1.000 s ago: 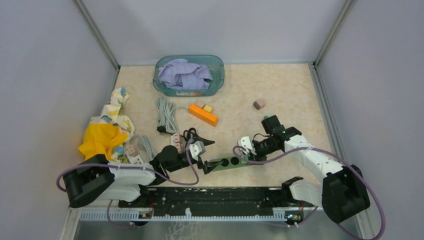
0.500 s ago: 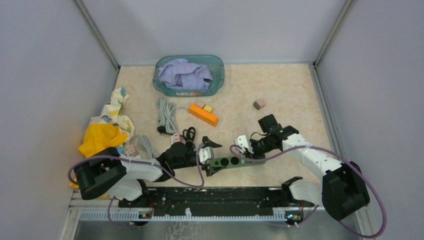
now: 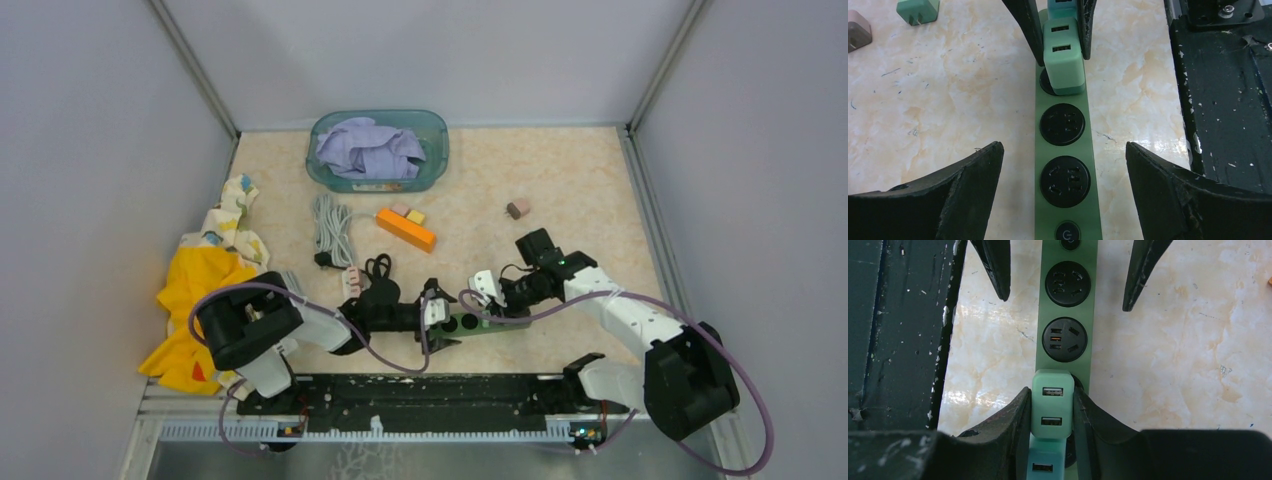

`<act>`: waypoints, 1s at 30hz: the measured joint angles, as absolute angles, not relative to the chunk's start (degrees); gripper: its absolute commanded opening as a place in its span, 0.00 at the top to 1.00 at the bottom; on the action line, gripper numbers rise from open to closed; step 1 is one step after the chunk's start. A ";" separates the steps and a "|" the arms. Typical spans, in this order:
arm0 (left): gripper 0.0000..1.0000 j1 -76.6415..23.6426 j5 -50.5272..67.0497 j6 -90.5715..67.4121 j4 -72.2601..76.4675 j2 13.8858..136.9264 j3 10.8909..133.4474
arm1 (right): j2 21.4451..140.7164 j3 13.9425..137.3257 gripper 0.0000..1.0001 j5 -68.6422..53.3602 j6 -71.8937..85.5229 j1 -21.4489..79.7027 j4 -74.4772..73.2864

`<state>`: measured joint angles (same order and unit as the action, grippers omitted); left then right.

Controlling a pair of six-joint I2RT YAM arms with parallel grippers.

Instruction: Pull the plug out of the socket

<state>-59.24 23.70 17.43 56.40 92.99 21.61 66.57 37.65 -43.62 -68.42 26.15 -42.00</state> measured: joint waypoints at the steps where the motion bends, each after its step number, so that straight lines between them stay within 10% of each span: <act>1: 0.05 -59.24 23.70 17.41 56.64 93.71 21.98 | 66.59 37.65 0.89 -43.64 -68.40 26.15 -42.00; 16: 0.38 -59.24 23.44 14.59 56.29 104.12 28.62 | 67.20 38.39 1.00 -42.89 -68.31 27.77 -41.95; 25: 0.95 -59.35 23.92 12.67 55.48 104.53 28.80 | 67.22 38.52 1.00 -42.22 -63.22 28.53 -40.25; 30: 1.00 -59.35 23.11 12.67 55.22 104.05 28.38 | 67.13 38.52 1.00 -41.67 -62.19 28.62 -40.01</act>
<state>-59.35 23.11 12.67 55.22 104.05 28.38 67.13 38.52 -41.67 -62.19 28.62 -40.01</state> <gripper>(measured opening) 0.554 0.314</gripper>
